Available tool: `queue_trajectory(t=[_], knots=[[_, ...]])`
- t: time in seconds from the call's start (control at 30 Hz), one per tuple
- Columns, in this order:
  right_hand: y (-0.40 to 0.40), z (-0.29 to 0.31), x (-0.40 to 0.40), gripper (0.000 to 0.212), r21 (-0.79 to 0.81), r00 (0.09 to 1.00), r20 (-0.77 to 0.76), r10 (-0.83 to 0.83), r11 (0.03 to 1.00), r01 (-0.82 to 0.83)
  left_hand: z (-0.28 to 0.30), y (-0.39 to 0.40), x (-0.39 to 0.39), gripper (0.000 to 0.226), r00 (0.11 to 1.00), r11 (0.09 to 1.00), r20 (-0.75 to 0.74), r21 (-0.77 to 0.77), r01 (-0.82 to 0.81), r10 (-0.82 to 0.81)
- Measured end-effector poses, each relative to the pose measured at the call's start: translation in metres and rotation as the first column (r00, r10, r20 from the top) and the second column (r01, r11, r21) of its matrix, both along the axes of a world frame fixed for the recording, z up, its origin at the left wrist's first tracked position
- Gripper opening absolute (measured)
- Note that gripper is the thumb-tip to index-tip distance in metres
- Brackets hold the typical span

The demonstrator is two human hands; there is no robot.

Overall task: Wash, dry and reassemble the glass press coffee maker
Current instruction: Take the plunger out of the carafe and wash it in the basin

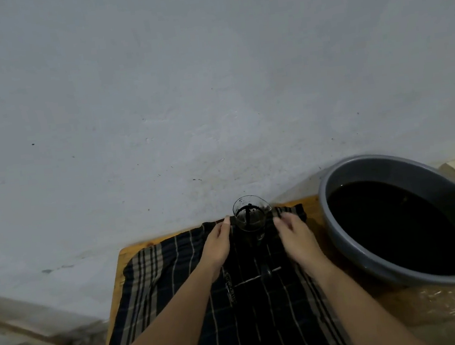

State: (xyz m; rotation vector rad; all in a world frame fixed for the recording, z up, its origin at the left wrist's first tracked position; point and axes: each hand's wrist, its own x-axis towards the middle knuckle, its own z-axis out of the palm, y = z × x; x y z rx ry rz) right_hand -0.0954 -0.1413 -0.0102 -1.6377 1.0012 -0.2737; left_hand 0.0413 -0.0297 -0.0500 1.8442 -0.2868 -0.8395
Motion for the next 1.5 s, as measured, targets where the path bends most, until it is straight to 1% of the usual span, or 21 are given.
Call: queue_trajectory(t=[0.07, 0.17, 0.2, 0.27, 0.37, 0.47, 0.5, 0.53, 0.57, 0.63, 0.67, 0.7, 0.83, 0.97, 1.03, 1.13, 1.23, 1.3, 1.37, 1.4, 1.5], knots=[[-0.005, 0.001, 0.018, 0.061, 0.096, 0.998, 0.052, 0.023, 0.995, -0.028, -0.004, 0.0, -0.002, 0.056, 0.999, 1.0, 0.033, 0.002, -0.001, 0.001], [-0.001, -0.004, 0.031, 0.065, 0.1, 0.995, 0.055, 0.086, 0.991, -0.091, -0.002, -0.001, -0.009, 0.05, 0.978, 0.999, 0.21, 0.04, -0.021, 0.012], [-0.001, -0.006, 0.031, 0.064, 0.105, 0.995, 0.076, 0.065, 0.992, -0.073, 0.001, -0.002, -0.011, 0.047, 0.965, 0.999, 0.262, 0.038, -0.031, 0.02], [0.0, -0.004, 0.027, 0.061, 0.188, 0.987, 0.16, 0.011, 0.981, -0.041, 0.014, -0.003, -0.016, 0.043, 0.939, 0.999, 0.341, 0.006, -0.05, 0.045], [0.001, 0.008, 0.013, 0.07, 0.28, 0.963, 0.265, -0.049, 0.96, -0.029, 0.043, -0.007, -0.017, 0.042, 0.883, 0.998, 0.467, -0.052, -0.025, 0.046], [-0.001, 0.028, -0.005, 0.084, 0.271, 0.926, 0.371, -0.063, 0.961, -0.044, 0.071, -0.011, -0.017, 0.051, 0.827, 0.994, 0.562, -0.105, 0.038, 0.028], [-0.003, 0.037, -0.012, 0.083, 0.229, 0.913, 0.406, -0.046, 0.972, -0.053, 0.082, -0.012, -0.02, 0.052, 0.817, 0.991, 0.576, -0.121, 0.064, 0.018], [-0.004, 0.046, -0.019, 0.074, 0.17, 0.902, 0.431, -0.013, 0.983, -0.067, 0.09, -0.014, -0.022, 0.054, 0.815, 0.986, 0.58, -0.143, 0.091, 0.009], [-0.005, 0.056, -0.026, 0.059, 0.087, 0.897, 0.442, 0.022, 0.994, -0.067, 0.1, -0.016, -0.025, 0.055, 0.823, 0.98, 0.568, -0.165, 0.111, 0.003], [-0.009, 0.072, -0.04, 0.026, -0.092, 0.907, 0.419, 0.036, 0.996, 0.003, 0.119, -0.023, -0.035, 0.057, 0.838, 0.969, 0.545, -0.195, 0.154, -0.024], [-0.011, 0.079, -0.047, 0.014, -0.139, 0.915, 0.402, 0.018, 0.99, 0.041, 0.124, -0.028, -0.039, 0.056, 0.846, 0.963, 0.532, -0.205, 0.175, -0.041], [-0.013, 0.087, -0.058, 0.008, -0.155, 0.914, 0.406, -0.003, 0.985, 0.072, 0.131, -0.032, -0.046, 0.054, 0.862, 0.956, 0.503, -0.218, 0.198, -0.064], [-0.026, 0.108, -0.099, 0.006, -0.097, 0.882, 0.459, -0.108, 0.981, 0.171, 0.146, -0.045, -0.076, 0.046, 0.947, 0.917, 0.241, -0.287, 0.277, -0.211], [-0.049, 0.107, -0.138, 0.017, 0.115, 0.81, 0.497, -0.313, 0.948, 0.296, 0.138, -0.056, -0.116, 0.046, 0.946, 0.91, -0.071, -0.303, 0.282, -0.316], [-0.064, 0.099, -0.151, 0.025, 0.174, 0.813, 0.465, -0.35, 0.937, 0.304, 0.133, -0.069, -0.136, 0.044, 0.929, 0.913, -0.181, -0.319, 0.254, -0.322], [-0.087, 0.082, -0.17, 0.038, 0.145, 0.898, 0.305, -0.318, 0.947, 0.286, 0.12, -0.097, -0.156, 0.042, 0.952, 0.949, -0.215, -0.272, 0.158, -0.22], [-0.122, 0.064, -0.189, 0.045, -0.012, 0.953, 0.132, -0.274, 0.961, 0.278, 0.104, -0.137, -0.171, 0.057, 0.964, 0.974, -0.21, -0.191, 0.124, -0.164], [-0.146, 0.053, -0.199, 0.042, -0.061, 0.956, 0.111, -0.27, 0.959, 0.278, 0.091, -0.164, -0.177, 0.065, 0.965, 0.979, -0.187, -0.121, 0.161, -0.182], [-0.169, 0.041, -0.204, 0.037, -0.073, 0.968, 0.091, -0.234, 0.968, 0.241, 0.08, -0.185, -0.182, 0.06, 0.965, 0.985, -0.198, -0.077, 0.157, -0.17], [-0.178, 0.034, -0.204, 0.037, -0.07, 0.976, 0.075, -0.206, 0.975, 0.212, 0.071, -0.196, -0.182, 0.06, 0.962, 0.988, -0.226, -0.059, 0.144, -0.153], [-0.203, 0.009, -0.199, 0.038, -0.018, 0.986, 0.01, -0.167, 0.986, 0.167, 0.045, -0.22, -0.178, 0.078, 0.938, 0.997, -0.338, -0.012, 0.074, -0.074]])
